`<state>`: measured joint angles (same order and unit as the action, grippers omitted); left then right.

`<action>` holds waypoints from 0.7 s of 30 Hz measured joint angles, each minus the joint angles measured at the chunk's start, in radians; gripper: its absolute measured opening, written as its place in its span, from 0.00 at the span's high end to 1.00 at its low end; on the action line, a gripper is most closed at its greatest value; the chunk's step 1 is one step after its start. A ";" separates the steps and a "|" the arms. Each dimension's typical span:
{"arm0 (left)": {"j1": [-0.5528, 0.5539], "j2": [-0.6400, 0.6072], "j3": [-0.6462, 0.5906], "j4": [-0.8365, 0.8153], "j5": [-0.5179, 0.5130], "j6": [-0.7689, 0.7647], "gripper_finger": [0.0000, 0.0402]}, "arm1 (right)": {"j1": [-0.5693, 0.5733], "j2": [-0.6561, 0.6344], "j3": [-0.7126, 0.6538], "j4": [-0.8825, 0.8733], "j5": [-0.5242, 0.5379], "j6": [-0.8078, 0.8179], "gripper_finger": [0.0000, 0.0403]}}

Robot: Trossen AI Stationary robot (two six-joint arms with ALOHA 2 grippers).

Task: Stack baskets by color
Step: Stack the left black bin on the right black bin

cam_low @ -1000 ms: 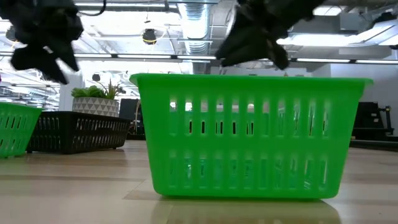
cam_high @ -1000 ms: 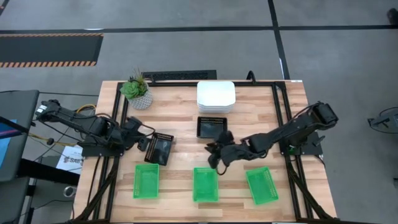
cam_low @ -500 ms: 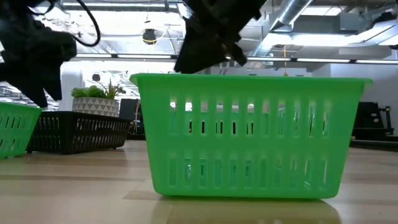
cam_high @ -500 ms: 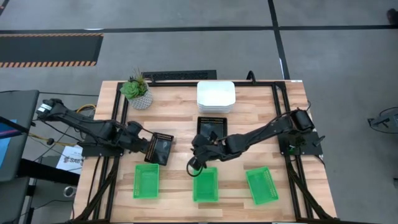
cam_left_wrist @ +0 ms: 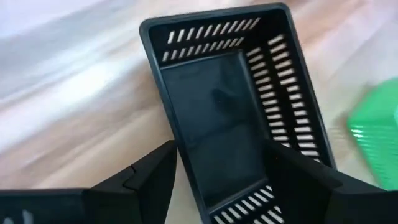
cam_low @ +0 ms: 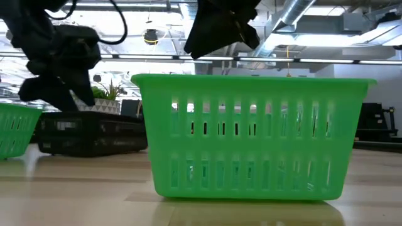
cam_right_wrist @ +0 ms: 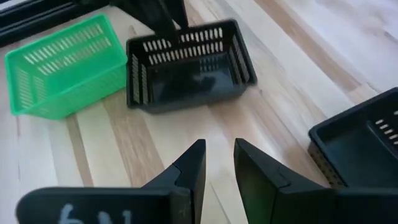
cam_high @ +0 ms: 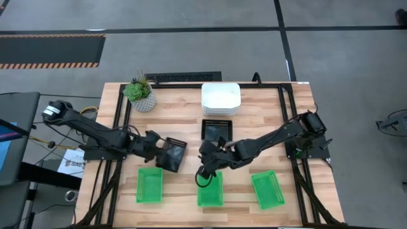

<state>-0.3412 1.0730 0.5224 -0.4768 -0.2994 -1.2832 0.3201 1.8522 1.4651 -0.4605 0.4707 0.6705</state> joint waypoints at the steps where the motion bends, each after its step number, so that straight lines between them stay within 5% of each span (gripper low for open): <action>1: 0.000 0.013 0.000 0.031 0.001 0.009 0.44 | 0.001 0.000 0.000 -0.001 -0.001 0.005 0.74; 12: 0.001 0.174 0.000 0.411 0.001 0.088 0.44 | -0.015 0.002 -0.017 -0.022 -0.002 -0.007 0.66; 21: 0.022 0.276 0.000 0.501 0.007 0.136 0.44 | -0.035 0.025 -0.017 -0.023 -0.093 -0.304 0.56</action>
<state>-0.3189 1.3489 0.5224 0.0241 -0.2924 -1.1473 0.2851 1.8776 1.4483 -0.4831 0.3774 0.3664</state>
